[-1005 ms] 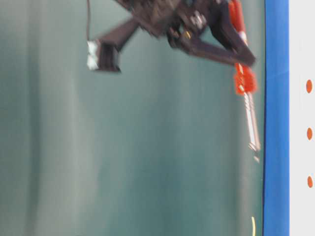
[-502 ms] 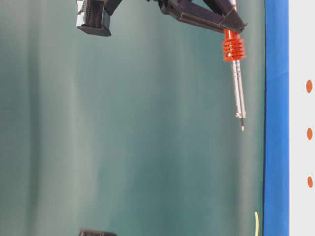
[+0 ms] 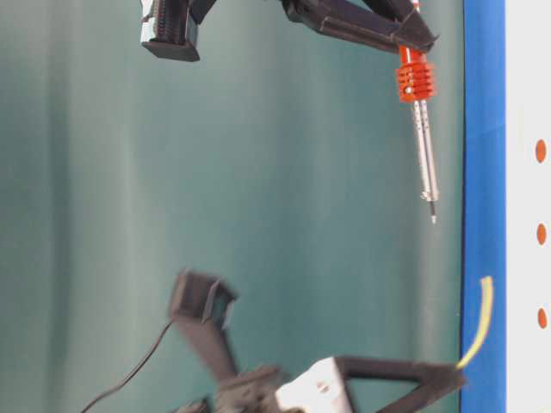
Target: Touch the tip of the soldering iron to the tip of the solder at the mark.
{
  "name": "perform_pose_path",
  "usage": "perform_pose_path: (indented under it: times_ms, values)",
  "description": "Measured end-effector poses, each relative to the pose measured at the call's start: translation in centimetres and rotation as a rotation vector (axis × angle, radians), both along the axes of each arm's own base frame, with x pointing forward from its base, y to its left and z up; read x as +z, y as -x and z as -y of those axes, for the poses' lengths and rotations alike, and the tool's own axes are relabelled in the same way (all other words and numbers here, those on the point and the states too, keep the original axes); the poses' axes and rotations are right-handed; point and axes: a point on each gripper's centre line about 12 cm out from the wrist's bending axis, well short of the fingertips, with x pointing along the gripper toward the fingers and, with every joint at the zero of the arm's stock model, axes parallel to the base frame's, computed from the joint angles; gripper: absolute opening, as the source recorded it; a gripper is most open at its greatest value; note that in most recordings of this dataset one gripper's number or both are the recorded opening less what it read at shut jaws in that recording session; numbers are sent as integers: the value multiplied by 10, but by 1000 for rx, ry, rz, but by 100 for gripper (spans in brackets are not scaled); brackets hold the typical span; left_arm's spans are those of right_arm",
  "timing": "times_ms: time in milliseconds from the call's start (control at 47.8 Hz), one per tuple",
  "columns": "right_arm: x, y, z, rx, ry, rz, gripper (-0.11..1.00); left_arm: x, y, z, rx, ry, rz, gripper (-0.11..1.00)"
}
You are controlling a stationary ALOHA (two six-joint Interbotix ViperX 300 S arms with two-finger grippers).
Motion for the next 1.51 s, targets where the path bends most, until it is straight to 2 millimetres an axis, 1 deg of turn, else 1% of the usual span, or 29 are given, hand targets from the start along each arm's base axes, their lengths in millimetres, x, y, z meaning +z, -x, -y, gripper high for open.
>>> perform_pose_path:
  times_ms: [105, 188, 272, 460, 733, 1067, 1339, 1507]
  values:
    - [-2, 1, 3, -8, 2, -5, 6, -17, -14, -2, -5, 2, -45, 3]
    - [-3, 2, 3, -8, 3, -10, 6, -27, -21, -2, -6, 6, -61, 3]
    - [-4, 3, 3, -8, 3, -12, 6, -30, -27, -3, -7, 2, -52, 3]
    - [-8, 5, 3, -8, 5, -11, 6, -29, -34, -3, -9, -3, -3, 3]
    - [-8, 5, 3, -9, 8, 0, 6, -36, -35, -3, -10, -3, -13, 3]
    - [-9, 4, 3, -9, 7, -5, 6, -38, -33, -4, -1, 4, -24, 3]
    - [-23, 0, 4, -9, -3, -50, 6, -38, -33, -3, -3, 3, -29, 3]
    - [-33, -11, 6, -8, -12, -82, 6, -39, -33, -3, -5, 2, -31, 3]
